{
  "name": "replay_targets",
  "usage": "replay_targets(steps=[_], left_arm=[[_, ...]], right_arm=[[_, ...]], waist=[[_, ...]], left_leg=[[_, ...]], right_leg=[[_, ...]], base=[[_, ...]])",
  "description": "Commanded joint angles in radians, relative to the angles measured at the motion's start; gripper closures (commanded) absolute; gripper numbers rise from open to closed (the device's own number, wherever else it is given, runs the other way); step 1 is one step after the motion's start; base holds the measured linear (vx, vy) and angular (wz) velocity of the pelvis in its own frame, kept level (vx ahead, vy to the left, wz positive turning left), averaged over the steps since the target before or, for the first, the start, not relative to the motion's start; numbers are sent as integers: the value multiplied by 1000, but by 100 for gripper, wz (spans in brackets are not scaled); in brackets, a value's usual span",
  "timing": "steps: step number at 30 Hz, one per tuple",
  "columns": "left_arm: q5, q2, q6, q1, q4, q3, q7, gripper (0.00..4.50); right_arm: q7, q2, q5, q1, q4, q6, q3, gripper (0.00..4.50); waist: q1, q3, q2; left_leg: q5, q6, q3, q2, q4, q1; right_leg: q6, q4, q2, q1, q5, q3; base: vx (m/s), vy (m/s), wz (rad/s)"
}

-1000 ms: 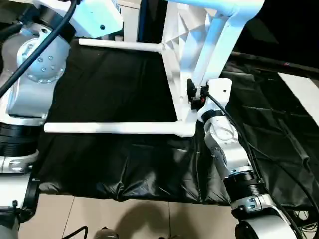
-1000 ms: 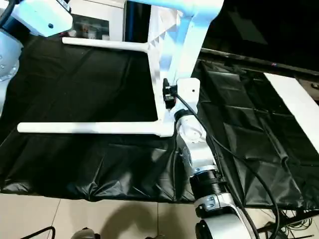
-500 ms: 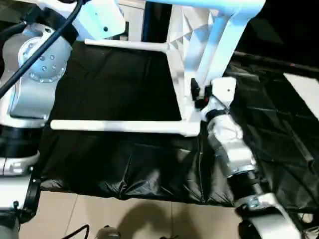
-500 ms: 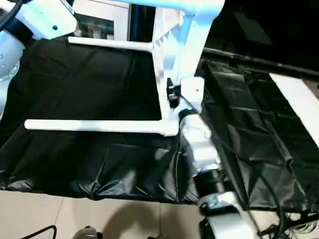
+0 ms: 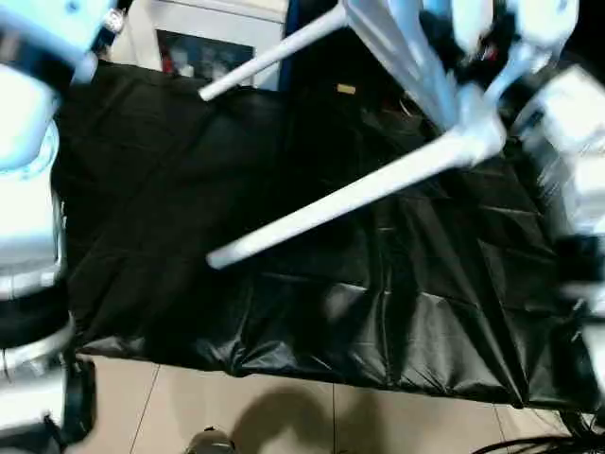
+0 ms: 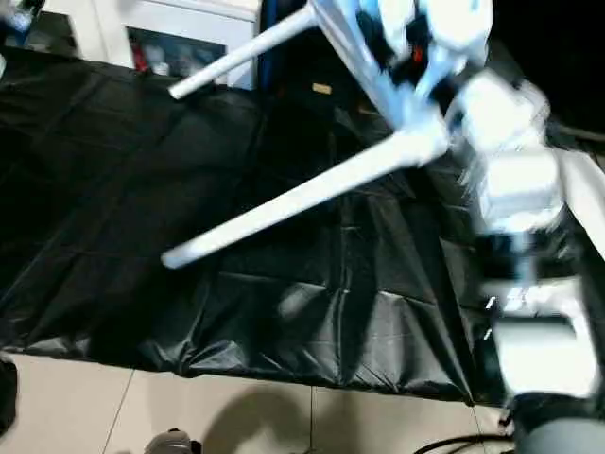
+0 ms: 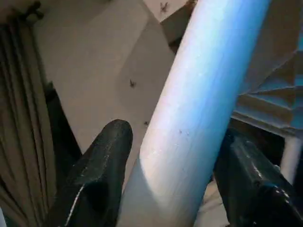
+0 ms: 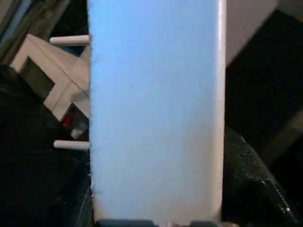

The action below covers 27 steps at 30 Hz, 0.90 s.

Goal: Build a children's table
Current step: Flip table

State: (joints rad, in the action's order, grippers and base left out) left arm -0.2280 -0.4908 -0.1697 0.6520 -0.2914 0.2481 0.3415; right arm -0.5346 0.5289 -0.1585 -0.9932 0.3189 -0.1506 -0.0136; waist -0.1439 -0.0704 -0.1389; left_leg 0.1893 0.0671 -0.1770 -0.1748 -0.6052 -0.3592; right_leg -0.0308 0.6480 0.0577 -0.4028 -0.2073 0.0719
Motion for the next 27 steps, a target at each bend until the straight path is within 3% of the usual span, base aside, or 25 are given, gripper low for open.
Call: replay_targets(steps=[1, 4, 8, 12, 16, 18, 20, 27], left_arm=[[27, 23, -109, -59, 123, 98, -43, 203], [36, 23, -131, -74, 112, 91, -42, 212], [35, 19, -151, -81, 111, 80, -44, 223], [30, 16, -154, -84, 116, 70, -45, 225], [29, 12, -165, -87, 121, 65, -47, 227], [29, 13, -180, -91, 125, 65, -55, 233], [27, 13, -188, -95, 129, 66, -60, 239], [32, 8, -200, -108, 135, 61, -74, 248]], right_arm=[[-303, 29, -76, 13, 11, -20, -67, 197], [-324, 37, -74, 2, 21, -22, -82, 177], [-344, 29, -79, 0, 16, -14, -84, 115], [-344, 15, -79, 1, 17, 16, -77, 80], [-347, 5, -96, 0, 17, 38, -63, 65], [-350, -1, -111, -5, 19, 50, -46, 65], [-352, -4, -121, -11, 23, 51, -32, 65], [-409, -16, -195, -8, -10, 16, 25, 65]], waist=[[3, 55, 1], [1, 54, -1], [7, 56, -6], [9, 60, -9], [13, 60, -15], [11, 66, -5], [13, 65, -1], [2, 65, 2]], left_leg=[[194, 19, 19, -57, 66, 14], [261, 25, 24, -58, 70, 18], [340, 54, 34, -58, 76, 21], [352, 59, 39, -57, 76, 15], [320, 27, 35, -52, 70, 10], [277, 19, 34, -53, 69, 11], [283, 21, 34, -54, 72, 11], [314, 22, 34, -57, 75, 18]], right_leg=[[-95, -91, 93, 29, -315, -60], [-73, -100, 93, 26, -384, -59], [-49, -104, 92, 21, -429, -55], [-33, -109, 98, 25, -463, -52], [-32, -109, 95, 27, -455, -54], [-41, -107, 94, 28, -436, -55], [-55, -105, 90, 27, -417, -54], [-73, -105, 90, 24, -400, -54]], base=[[0, 0, 0], [0, 0, 0], [0, 0, 0], [0, 0, 0], [0, 0, 0], [0, 0, 0], [0, 0, 0], [0, 0, 0]])
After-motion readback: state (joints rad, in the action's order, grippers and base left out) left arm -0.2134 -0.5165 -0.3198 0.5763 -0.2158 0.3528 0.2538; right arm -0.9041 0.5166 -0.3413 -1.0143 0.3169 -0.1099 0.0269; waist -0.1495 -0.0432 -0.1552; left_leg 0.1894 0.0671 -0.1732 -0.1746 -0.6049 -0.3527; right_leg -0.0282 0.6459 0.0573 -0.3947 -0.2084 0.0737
